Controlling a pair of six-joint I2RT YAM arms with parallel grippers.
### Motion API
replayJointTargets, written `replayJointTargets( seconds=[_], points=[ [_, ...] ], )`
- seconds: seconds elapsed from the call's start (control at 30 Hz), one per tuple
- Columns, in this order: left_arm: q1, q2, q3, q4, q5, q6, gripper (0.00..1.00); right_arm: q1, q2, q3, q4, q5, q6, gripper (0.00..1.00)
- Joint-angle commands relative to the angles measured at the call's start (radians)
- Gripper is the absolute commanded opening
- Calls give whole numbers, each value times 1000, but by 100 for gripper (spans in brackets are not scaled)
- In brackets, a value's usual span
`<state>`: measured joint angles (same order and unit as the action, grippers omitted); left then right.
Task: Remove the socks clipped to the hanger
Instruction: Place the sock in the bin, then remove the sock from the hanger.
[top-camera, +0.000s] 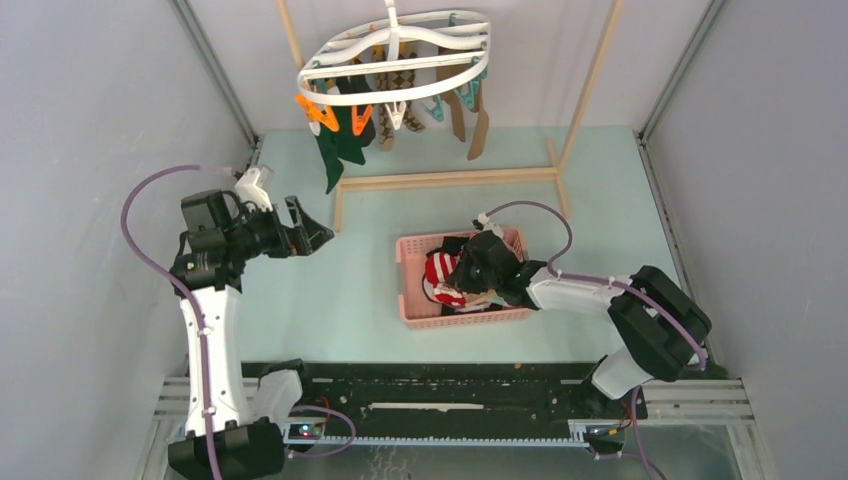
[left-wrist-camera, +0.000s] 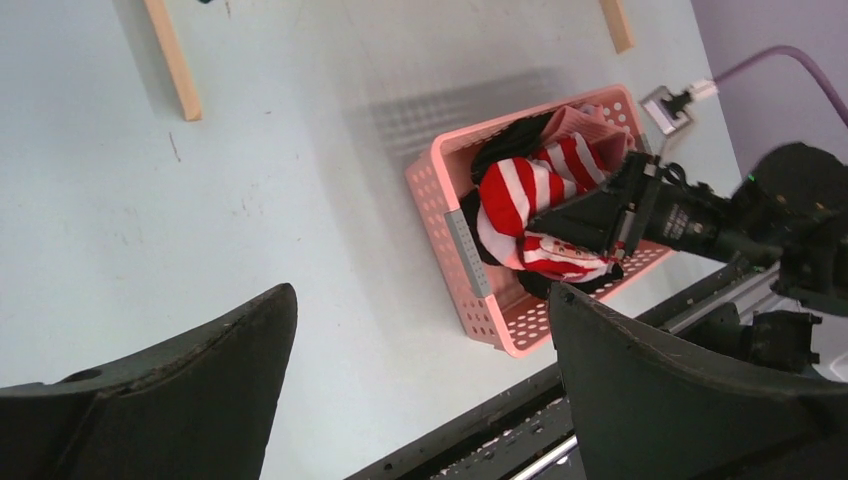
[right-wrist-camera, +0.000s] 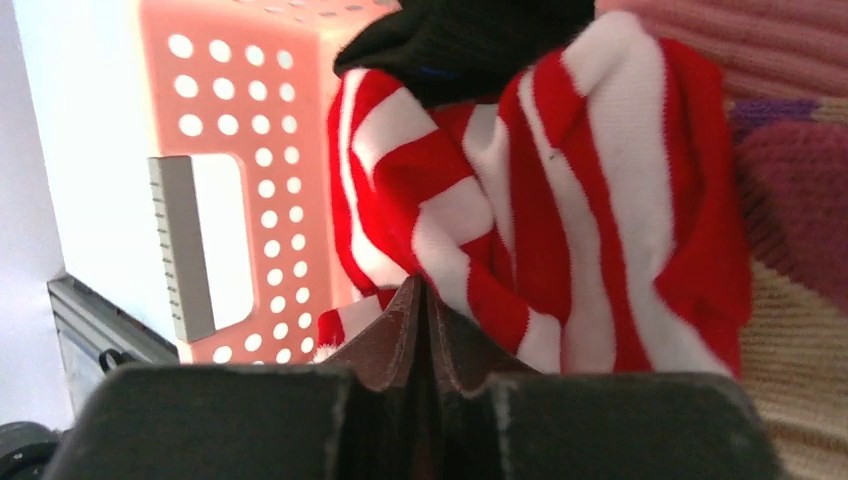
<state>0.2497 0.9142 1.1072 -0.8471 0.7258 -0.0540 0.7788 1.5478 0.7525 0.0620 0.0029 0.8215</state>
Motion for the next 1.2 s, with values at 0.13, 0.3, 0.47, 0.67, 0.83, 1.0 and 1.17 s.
replayJointTargets(
  seconds=[0.13,0.3,0.47,0.67,0.83,1.0,1.17],
  points=[
    [80,52,105,19,32,12,100,111,-252,55,26,314,-144,43],
    [135,114,163,-15,50,18,100,172,-236,195,98,313,-280,77],
    [152,172,189,-56,-46,33,99,211,-53,394,215,258,-415,87],
    [213,189,197,-77,-65,4,98,244,266,735,313,262,-571,93],
    [274,193,223,-101,-45,-13,98,247,511,991,361,339,-688,95],
    [297,211,230,-131,-22,13,97,231,677,1185,356,447,-726,94],
    [297,209,230,-160,3,52,96,201,777,1283,398,456,-724,82]
  ],
)
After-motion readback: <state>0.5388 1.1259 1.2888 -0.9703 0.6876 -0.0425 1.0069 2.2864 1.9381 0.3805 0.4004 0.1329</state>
